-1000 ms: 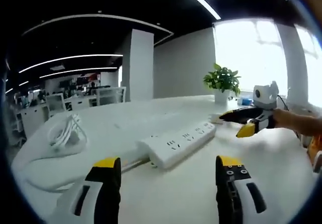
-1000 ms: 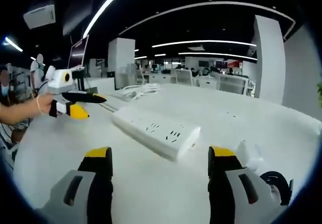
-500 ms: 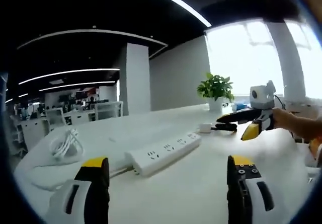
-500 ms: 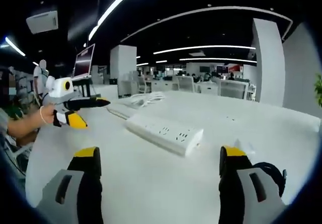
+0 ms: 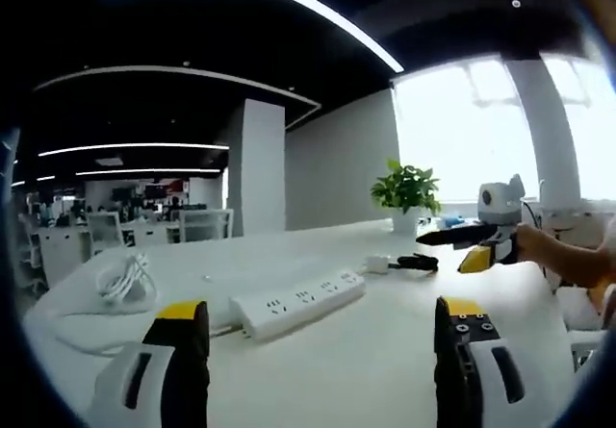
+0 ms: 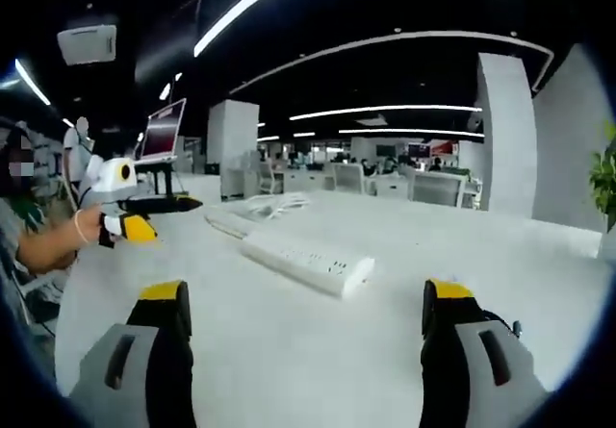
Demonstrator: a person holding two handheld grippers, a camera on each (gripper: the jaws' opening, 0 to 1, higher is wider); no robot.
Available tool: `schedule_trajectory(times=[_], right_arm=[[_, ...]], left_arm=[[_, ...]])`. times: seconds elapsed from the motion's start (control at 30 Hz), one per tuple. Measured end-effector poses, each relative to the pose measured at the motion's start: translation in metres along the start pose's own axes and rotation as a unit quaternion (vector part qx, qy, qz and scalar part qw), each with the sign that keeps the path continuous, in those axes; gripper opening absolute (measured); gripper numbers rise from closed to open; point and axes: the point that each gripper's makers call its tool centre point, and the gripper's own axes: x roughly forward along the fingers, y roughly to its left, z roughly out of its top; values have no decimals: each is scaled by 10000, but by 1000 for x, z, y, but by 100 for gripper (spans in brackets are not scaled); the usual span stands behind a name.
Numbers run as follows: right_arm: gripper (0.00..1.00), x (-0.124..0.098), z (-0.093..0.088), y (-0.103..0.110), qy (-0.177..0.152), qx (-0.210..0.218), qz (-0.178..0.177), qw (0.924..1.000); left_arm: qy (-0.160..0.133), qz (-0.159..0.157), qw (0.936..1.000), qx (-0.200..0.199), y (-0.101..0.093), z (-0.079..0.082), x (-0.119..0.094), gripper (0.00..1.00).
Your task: Straighten the power strip on the desk, plug the charger into it
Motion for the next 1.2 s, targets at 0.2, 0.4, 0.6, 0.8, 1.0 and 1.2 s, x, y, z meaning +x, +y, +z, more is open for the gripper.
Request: schedule_trajectory(times=[0.2, 0.4, 0.6, 0.8, 1.0, 1.2], right_arm=[[100, -5, -2, -15, -45, 196, -112, 9997], [99, -11, -3, -27, -108, 196, -307, 9993], [98, -14, -10, -40, -8, 102, -467, 9989], [95, -16, -16, -57, 22, 198, -561, 9982], [90, -16, -23, -75, 113, 259, -733, 9969], [83, -17, -31, -85, 337, 176, -852, 9956]], left_arm=[[-21, 23, 10000, -32, -1, -3, -1, 99], [10, 42, 10000, -61, -2, -7, -2, 99], [45, 29, 10000, -57, -5, -11, -2, 99], [9, 27, 9999, -131, -4, -10, -3, 99], [28, 35, 9999, -140, -2, -13, -6, 99], [49, 55, 9998, -179, -1, -15, -8, 99]])
